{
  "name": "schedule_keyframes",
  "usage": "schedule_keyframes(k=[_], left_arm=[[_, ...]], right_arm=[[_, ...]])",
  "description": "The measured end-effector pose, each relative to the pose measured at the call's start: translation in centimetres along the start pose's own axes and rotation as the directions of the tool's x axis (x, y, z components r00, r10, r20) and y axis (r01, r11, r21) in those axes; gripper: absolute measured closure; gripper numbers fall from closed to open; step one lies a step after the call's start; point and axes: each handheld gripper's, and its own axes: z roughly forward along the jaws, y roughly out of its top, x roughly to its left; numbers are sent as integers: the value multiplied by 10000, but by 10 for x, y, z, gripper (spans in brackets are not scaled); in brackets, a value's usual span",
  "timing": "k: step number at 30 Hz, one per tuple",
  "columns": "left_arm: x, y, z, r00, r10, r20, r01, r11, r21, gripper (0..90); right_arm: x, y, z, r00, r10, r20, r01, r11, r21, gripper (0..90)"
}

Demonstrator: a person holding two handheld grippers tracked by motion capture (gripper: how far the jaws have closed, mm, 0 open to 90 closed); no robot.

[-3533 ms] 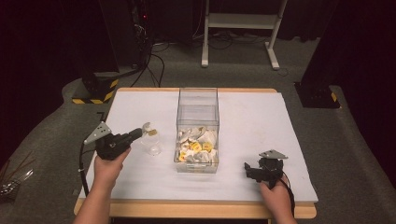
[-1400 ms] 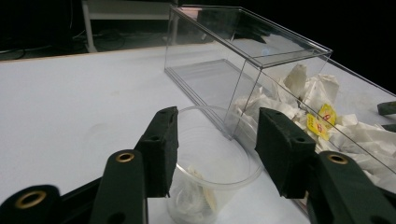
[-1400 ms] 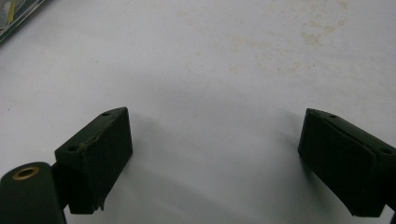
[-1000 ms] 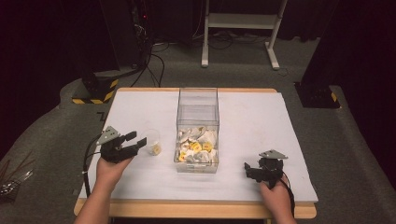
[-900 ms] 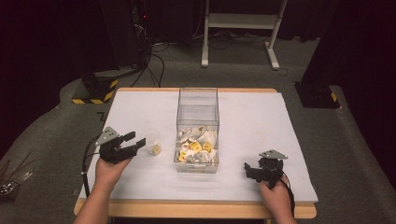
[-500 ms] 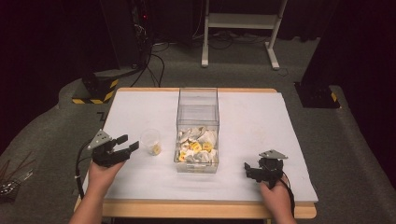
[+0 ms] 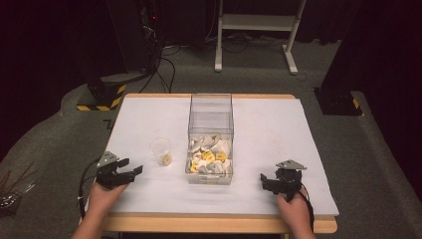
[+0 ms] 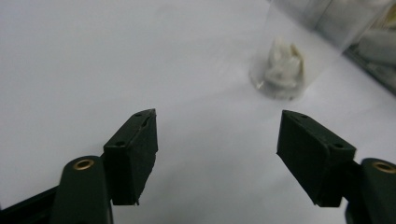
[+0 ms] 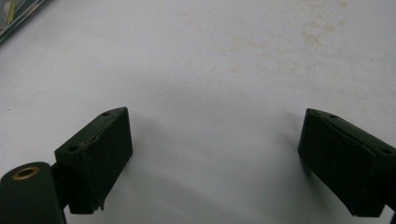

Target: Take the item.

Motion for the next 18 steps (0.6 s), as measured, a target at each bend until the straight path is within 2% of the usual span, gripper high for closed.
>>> schedule_keyframes(k=[1,3,5,8,18], left_arm=[[-1,-3,2,9998,134,-139,-129,9993,351,274],[-3,-8,7,9998,83,-198,-65,9958,915,212],[-6,-9,6,9979,456,-449,-411,9945,965,198],[-11,-11,7,9947,743,-706,-672,9929,986,189],[-13,-14,6,9937,697,-881,-621,9944,859,191]], right_arm=[[0,0,0,10000,9,-6,-9,10000,7,99],[0,0,0,10000,12,-6,-12,10000,6,99],[0,0,0,10000,12,-7,-12,10000,4,98],[0,0,0,10000,-17,-3,17,10000,0,98],[0,0,0,10000,11,-9,-11,10000,-12,98]])
